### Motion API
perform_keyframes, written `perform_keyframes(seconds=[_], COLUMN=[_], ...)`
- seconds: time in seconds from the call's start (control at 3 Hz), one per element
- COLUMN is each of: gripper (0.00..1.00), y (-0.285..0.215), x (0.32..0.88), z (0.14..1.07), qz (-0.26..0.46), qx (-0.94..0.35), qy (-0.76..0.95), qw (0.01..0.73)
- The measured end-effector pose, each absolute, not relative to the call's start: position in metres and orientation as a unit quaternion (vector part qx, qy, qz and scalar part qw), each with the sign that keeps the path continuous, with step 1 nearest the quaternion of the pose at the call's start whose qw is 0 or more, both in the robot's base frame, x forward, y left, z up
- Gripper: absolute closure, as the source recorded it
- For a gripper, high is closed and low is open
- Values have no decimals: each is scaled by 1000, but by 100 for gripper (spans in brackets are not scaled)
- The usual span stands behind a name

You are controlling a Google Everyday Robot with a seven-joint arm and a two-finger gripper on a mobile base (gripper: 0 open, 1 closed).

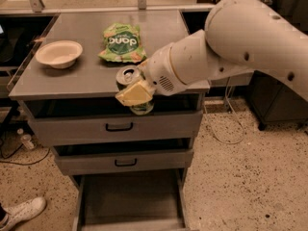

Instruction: Place green can into bottom drawer

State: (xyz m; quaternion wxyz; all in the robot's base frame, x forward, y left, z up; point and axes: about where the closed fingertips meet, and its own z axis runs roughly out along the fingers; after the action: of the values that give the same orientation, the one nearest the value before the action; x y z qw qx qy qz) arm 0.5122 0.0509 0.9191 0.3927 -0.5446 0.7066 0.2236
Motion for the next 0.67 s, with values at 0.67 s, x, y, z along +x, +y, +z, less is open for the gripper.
perform_keyframes(seconds=[0.67], gripper=[100], y=[45], x=[498], z=[889], qz=[229], qx=[-530], qy=[723], qw=[380])
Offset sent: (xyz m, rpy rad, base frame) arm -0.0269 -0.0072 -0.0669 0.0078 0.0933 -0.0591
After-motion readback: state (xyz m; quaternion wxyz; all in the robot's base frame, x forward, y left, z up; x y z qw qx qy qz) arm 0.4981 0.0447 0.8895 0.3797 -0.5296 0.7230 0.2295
